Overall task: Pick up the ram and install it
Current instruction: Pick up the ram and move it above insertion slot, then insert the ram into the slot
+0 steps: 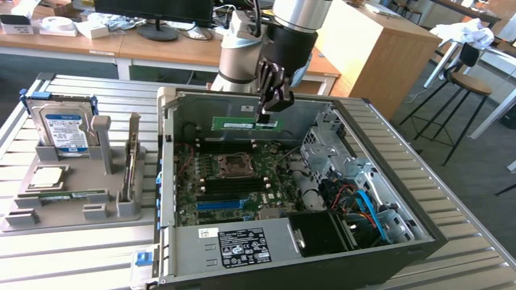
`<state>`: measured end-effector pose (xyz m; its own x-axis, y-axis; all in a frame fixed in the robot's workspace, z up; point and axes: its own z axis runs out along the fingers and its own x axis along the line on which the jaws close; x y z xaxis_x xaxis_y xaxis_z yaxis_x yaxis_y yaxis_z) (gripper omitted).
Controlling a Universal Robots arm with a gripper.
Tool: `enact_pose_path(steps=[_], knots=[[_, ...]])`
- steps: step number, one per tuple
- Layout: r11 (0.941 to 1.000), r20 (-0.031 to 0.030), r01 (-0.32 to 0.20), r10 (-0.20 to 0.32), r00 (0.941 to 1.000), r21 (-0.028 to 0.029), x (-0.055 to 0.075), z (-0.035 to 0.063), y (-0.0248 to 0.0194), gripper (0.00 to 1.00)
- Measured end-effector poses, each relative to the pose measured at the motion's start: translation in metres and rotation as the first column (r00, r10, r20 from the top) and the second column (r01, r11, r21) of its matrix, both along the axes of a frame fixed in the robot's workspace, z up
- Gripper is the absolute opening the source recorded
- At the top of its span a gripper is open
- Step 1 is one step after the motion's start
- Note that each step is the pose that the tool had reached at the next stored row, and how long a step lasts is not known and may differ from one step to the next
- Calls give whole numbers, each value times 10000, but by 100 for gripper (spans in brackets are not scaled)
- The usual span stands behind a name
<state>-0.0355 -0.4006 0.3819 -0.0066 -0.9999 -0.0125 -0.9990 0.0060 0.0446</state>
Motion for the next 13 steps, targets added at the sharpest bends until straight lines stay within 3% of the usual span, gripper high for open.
enact_pose_path(steps=[13], knots=[[10000, 0, 0, 0, 10000, 1, 0, -10, 0, 11]])
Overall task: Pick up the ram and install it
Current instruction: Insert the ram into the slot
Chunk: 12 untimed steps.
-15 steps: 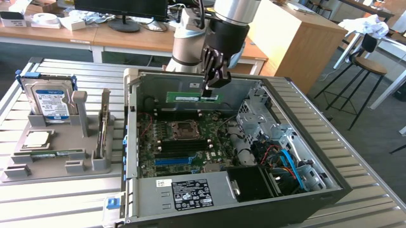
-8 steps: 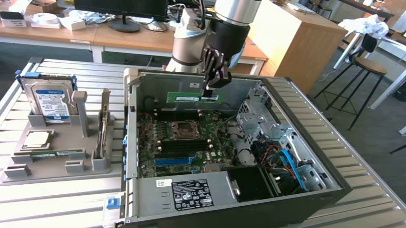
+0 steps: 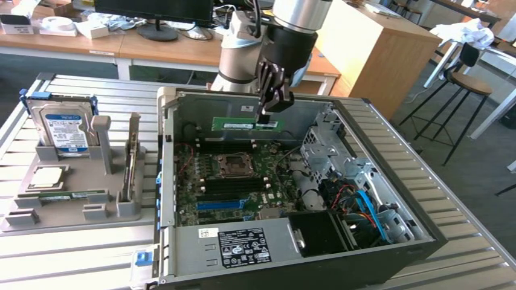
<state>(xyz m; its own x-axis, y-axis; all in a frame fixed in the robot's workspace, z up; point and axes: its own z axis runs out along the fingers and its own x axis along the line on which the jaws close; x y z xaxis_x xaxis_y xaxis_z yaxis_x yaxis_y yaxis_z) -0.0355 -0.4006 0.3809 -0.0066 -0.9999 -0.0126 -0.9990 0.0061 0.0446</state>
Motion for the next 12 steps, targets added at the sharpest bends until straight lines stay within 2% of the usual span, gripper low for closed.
enact_pose_path(steps=[4, 12], knots=[[10000, 1, 0, 0, 10000, 2, 0, -24, -1, 11], [10000, 15, -1, 1, 10000, 0, 0, -161, 0, 11]])
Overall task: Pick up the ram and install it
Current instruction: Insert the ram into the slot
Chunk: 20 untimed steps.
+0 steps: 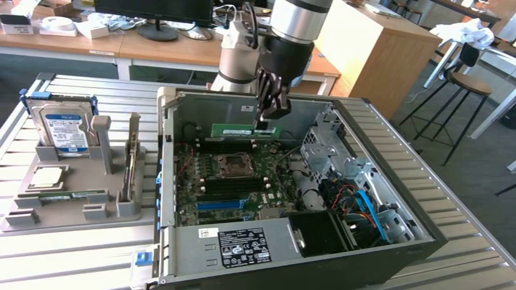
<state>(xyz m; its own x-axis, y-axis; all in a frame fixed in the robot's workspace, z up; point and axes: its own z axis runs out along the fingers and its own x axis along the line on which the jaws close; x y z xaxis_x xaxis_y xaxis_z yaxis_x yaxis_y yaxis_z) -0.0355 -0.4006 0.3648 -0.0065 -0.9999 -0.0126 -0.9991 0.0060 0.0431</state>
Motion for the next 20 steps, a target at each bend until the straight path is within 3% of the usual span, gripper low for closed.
enact_pose_path(steps=[20], knots=[[10000, 24, 0, 0, 10000, 0, 0, -234, 0, 11]])
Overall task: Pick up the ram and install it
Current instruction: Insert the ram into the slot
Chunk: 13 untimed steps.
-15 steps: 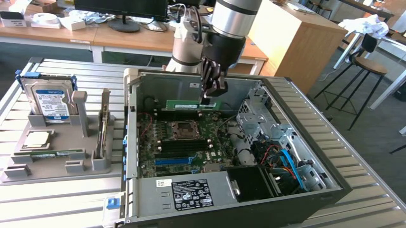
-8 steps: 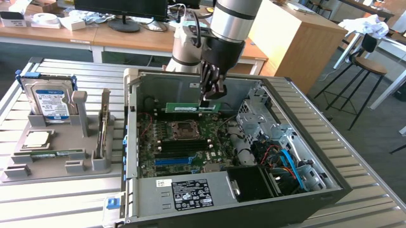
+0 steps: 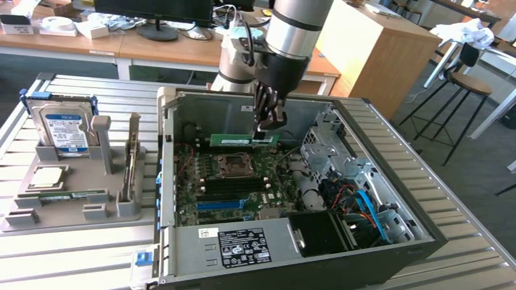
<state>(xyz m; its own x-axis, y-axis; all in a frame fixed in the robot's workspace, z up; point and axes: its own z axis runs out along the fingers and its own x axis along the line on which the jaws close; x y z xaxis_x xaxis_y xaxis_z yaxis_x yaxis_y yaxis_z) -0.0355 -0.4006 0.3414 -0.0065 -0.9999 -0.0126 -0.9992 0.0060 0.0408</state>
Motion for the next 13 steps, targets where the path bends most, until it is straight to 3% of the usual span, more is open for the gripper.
enact_pose_path(steps=[13], knots=[[10000, 10, 0, 0, 10000, -1, 0, -171, 0, 11]])
